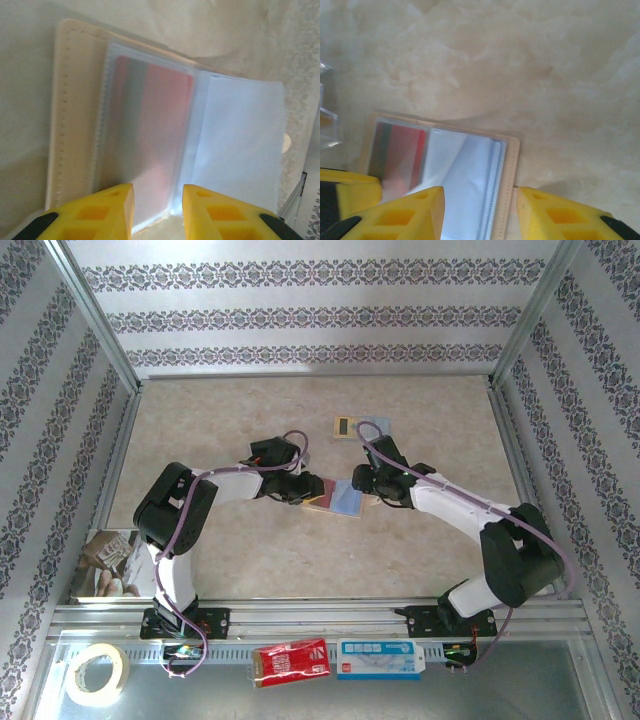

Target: Take the credit cards out of the card holder

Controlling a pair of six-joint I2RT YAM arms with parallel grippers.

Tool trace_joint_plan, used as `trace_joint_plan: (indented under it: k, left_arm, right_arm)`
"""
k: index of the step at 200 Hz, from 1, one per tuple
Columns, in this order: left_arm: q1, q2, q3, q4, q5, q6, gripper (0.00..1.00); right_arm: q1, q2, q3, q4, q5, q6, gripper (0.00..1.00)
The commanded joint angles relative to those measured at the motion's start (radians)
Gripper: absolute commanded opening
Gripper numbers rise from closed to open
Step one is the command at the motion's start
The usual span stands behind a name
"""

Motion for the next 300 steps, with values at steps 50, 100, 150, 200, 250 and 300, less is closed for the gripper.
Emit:
trace_joint_plan:
  k: [50,100,150,200,250,300]
  left_arm:
    - [-0.067,0.023,0.101,-0.025,0.037,0.003,0.3]
    - [-0.02,-0.054,0.089,-0.143,-0.06,0.075,0.4]
    - [0.104,-0.181,-0.029,-0.161,-0.11,0.082,0.48]
    - [0.142,-0.218,-0.079,-0.132,-0.052,0.079,0.52]
    - [0.134,-0.175,-0.082,-0.09,0.015,0.078,0.38]
    - [0.094,-0.123,-0.054,-0.117,0.016,0.093,0.33]
  right_arm:
    - [-0.024,-0.047,-0.034,0.031,-0.006,0.031,0.44]
    - [0.026,0.039,0.045,-0.016,-0.064,-0.044,0.49]
    - [0.107,0.243,0.216,-0.132,-0.063,-0.068,0.61]
    - [0.133,0.406,0.345,-0.243,-0.061,-0.039,0.68]
    - [0.146,0.479,0.378,-0.3,-0.025,-0.044,0.63]
    - [0.144,0.499,0.356,-0.306,-0.026,-0.047,0.53]
